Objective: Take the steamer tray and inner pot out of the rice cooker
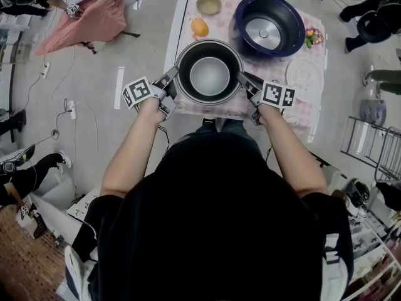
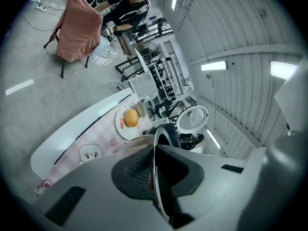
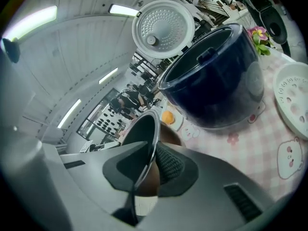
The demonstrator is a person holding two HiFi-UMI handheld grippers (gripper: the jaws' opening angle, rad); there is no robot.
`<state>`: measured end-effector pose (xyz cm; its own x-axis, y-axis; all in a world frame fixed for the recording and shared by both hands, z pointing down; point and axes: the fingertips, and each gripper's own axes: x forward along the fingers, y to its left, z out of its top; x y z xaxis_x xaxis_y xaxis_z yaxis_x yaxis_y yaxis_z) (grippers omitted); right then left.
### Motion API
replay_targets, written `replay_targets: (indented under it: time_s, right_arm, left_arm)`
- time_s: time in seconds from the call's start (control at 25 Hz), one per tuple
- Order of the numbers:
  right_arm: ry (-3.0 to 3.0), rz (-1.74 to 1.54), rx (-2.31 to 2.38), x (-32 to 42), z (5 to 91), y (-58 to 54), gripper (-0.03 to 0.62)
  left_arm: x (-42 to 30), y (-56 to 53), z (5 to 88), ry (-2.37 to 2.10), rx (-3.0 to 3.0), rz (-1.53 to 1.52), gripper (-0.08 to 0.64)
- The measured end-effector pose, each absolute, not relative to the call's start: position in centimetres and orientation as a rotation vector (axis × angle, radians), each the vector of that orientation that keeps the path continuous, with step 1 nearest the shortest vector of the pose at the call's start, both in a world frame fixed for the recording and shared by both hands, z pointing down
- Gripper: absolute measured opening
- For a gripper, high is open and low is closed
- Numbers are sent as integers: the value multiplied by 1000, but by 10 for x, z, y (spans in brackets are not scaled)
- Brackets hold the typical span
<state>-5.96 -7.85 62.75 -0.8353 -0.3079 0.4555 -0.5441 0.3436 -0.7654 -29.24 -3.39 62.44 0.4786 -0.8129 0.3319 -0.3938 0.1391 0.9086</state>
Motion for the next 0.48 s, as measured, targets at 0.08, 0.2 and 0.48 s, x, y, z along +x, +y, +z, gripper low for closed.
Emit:
replay_targets:
  time_s: [0.08, 0.2, 0.48]
  right_arm:
    - [-2365, 1496, 766, -60, 635, -78, 58]
    - [-2354, 1499, 761, -61, 642, -77, 58]
    - [-2328, 1488, 764, -62, 659, -72, 58]
  left_arm:
    - [-292, -32, 633, -1117, 1463, -411, 37]
    - [-293, -30, 643, -1122, 1450, -402, 37]
    - [-294, -25, 659, -1135, 1429, -383, 38]
